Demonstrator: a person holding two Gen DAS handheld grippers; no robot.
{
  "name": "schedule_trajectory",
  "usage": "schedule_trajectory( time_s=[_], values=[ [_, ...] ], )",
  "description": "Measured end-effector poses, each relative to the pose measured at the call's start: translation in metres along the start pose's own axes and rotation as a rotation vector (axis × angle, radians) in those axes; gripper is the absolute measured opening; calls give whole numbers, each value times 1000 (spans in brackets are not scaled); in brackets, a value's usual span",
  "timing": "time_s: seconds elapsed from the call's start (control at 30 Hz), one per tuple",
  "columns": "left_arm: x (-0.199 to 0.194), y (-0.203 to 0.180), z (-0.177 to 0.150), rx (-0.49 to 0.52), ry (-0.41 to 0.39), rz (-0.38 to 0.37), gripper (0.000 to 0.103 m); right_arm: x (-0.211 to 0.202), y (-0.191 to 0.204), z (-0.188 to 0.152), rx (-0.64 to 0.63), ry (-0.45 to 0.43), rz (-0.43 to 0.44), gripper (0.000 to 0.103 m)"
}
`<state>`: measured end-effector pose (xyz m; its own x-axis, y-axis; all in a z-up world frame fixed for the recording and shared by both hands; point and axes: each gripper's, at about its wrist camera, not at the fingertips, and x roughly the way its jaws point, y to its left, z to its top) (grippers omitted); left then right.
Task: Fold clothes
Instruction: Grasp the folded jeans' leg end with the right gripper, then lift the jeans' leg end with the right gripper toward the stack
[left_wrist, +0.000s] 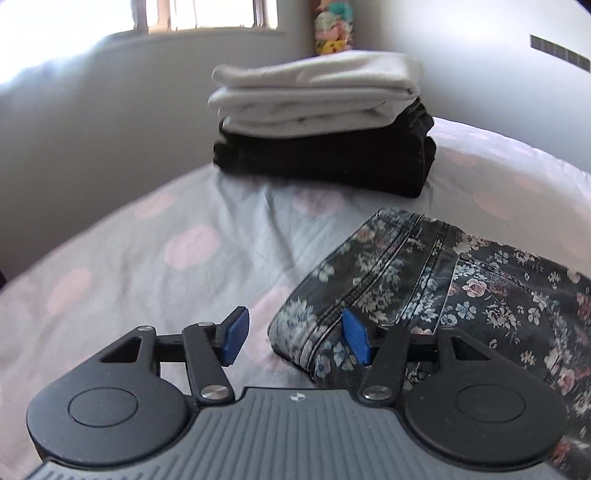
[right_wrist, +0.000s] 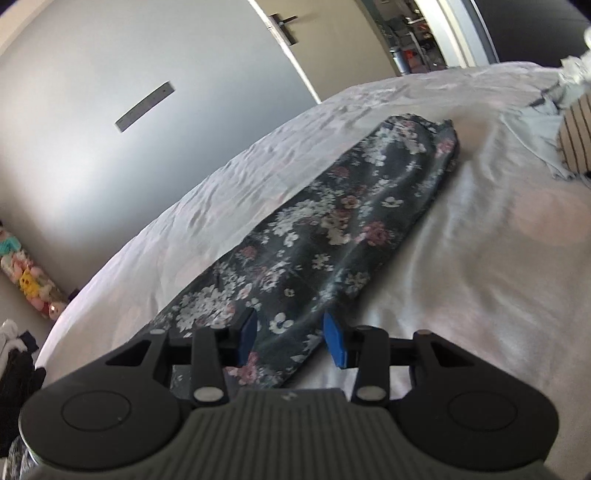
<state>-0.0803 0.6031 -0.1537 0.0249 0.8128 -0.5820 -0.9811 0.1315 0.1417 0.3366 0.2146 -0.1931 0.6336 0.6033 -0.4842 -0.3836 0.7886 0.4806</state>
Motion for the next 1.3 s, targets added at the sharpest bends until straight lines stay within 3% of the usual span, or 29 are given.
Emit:
schedule_trajectory(
  time_s=[0.07,0.1,0.13,0.23,0.43,0.57,0.7,0.87,1.13,1.3],
  values=[
    [-5,-4,4,45,-71,78,67,-1,18,-5,-80,24,41,44],
    [-7,-3,5,47,-93,81,67,-2,28,-10,-133,35,51,44],
    [-8,-2,6,42,-112,72,67,-1,35,-14,-173,42,48,43],
    [-7,2,10,14,-91,-5,67,6,28,-13,-131,52,11,41],
    [-5,-2,6,30,-69,-47,67,10,-53,26,147,-23,-111,43],
    [-6,-6,4,53,-64,-49,67,26,-107,64,171,-15,-146,44],
    [-2,-13,3,78,-51,-46,67,41,-152,96,267,-1,-118,42],
    [4,-23,-2,122,-35,-29,67,62,-181,124,322,-3,-98,40],
    [9,-30,-5,158,-22,-23,67,93,-202,148,326,-12,-100,23],
    [8,-30,-4,153,-31,-29,67,91,-191,161,264,-18,-103,11]
  ],
)
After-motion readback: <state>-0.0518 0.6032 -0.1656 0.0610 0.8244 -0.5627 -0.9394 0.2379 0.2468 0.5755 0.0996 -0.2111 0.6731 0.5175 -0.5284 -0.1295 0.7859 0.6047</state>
